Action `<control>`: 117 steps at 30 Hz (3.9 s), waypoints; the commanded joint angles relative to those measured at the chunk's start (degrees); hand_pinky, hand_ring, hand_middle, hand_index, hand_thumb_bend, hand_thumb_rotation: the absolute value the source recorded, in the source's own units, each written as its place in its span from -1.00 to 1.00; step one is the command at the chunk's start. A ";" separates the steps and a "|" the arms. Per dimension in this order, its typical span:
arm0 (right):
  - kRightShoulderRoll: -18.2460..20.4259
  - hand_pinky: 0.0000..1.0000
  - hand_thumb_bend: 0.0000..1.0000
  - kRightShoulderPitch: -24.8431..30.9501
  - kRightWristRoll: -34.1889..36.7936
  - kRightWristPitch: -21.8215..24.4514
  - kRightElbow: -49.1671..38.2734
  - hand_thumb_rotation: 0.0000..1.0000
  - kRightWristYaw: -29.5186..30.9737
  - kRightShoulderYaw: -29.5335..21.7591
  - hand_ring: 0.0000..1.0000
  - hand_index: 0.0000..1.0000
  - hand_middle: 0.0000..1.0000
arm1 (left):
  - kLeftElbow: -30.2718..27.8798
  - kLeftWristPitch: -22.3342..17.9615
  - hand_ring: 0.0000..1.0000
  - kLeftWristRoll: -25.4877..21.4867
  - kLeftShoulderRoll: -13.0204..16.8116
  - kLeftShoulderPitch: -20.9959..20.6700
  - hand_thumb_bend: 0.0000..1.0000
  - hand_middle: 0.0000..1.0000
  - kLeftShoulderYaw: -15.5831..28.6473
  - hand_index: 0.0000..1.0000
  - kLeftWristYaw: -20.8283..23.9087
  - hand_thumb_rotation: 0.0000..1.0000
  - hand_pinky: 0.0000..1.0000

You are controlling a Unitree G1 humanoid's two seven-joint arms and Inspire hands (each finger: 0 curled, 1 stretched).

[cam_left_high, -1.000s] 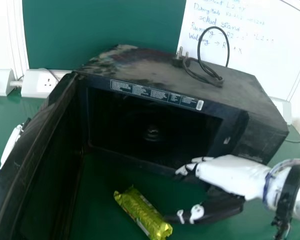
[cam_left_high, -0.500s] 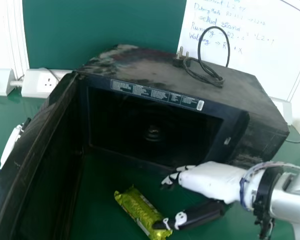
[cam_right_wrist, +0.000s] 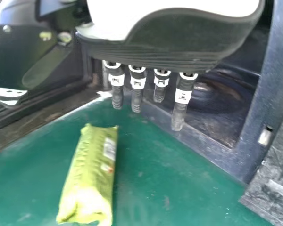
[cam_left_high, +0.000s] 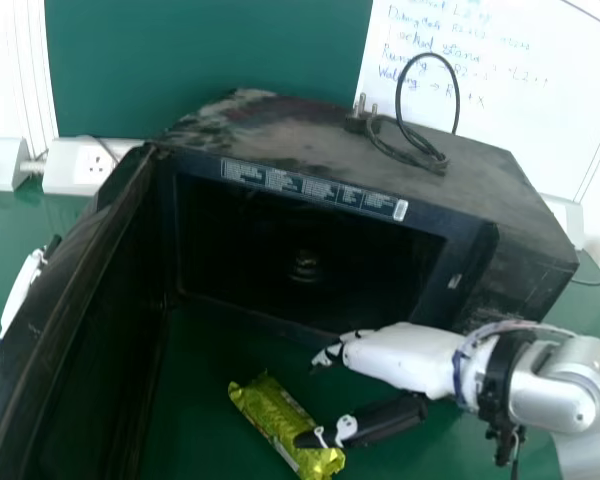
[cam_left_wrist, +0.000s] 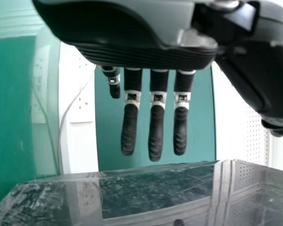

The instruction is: Put biscuit inside oven

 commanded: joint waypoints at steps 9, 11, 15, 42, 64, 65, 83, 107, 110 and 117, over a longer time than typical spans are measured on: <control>4.98 0.48 1.00 -2.47 -6.90 5.76 -1.46 0.48 2.78 4.94 0.77 0.94 0.87 | -1.44 0.81 -0.25 0.48 -0.51 1.08 0.03 -0.15 -0.31 -0.03 0.54 -0.86 -0.40; 5.51 0.50 0.99 -3.04 -7.94 6.13 -1.31 0.47 3.64 5.68 0.78 0.94 0.87 | -1.43 0.80 -0.25 0.27 -0.55 1.03 0.03 -0.15 -0.31 -0.03 0.37 -0.86 -0.40; 7.00 0.53 0.97 -4.68 -10.30 7.43 -0.53 0.45 6.13 8.26 0.83 0.95 0.90 | -1.89 1.27 -0.25 0.15 -0.63 1.15 0.03 -0.16 -0.32 -0.03 0.44 -0.86 -0.40; 13.26 0.26 0.96 -6.78 -16.57 7.31 3.95 0.19 14.52 12.62 0.52 0.84 0.55 | -1.39 0.79 -0.25 -0.63 -0.83 1.18 0.03 -0.14 0.04 -0.03 -0.53 -0.86 -0.40; 17.48 0.31 1.00 -6.31 -21.49 4.69 9.28 0.17 16.15 16.13 0.58 0.92 0.77 | -1.49 1.18 -0.25 -1.09 -1.05 1.22 0.04 -0.13 0.09 -0.03 -0.79 -0.85 -0.39; 17.80 0.25 1.00 -6.24 -21.79 4.59 9.71 0.16 16.10 16.37 0.54 0.91 0.74 | -1.41 0.95 -0.24 -0.88 -1.01 1.21 0.04 -0.14 0.07 -0.03 -0.77 -0.85 -0.39; 23.89 -0.19 1.00 -4.29 -30.25 3.06 15.81 0.02 16.07 19.55 0.11 0.74 0.29 | -0.98 0.82 -0.24 -1.17 -1.21 1.02 0.04 -0.13 0.30 -0.03 -1.23 -0.85 -0.38; 30.64 0.44 1.00 1.47 -46.41 -2.21 16.34 0.03 17.11 22.40 0.74 0.47 0.66 | -3.52 1.09 -0.24 0.25 -1.58 1.41 0.03 -0.14 -0.17 -0.03 -0.18 -0.85 -0.39; 31.55 0.45 1.00 1.90 -48.23 -2.43 16.40 0.01 17.85 22.31 0.80 0.58 0.77 | -4.26 1.87 -0.25 0.10 -1.72 1.58 0.03 -0.15 -0.23 -0.04 0.09 -0.86 -0.40; 35.55 0.56 1.00 3.13 -58.82 -3.18 17.73 0.07 21.04 24.71 0.79 0.67 0.76 | -5.58 2.60 -0.24 0.24 -1.85 1.96 0.03 -0.16 -0.37 -0.04 0.50 -0.86 -0.41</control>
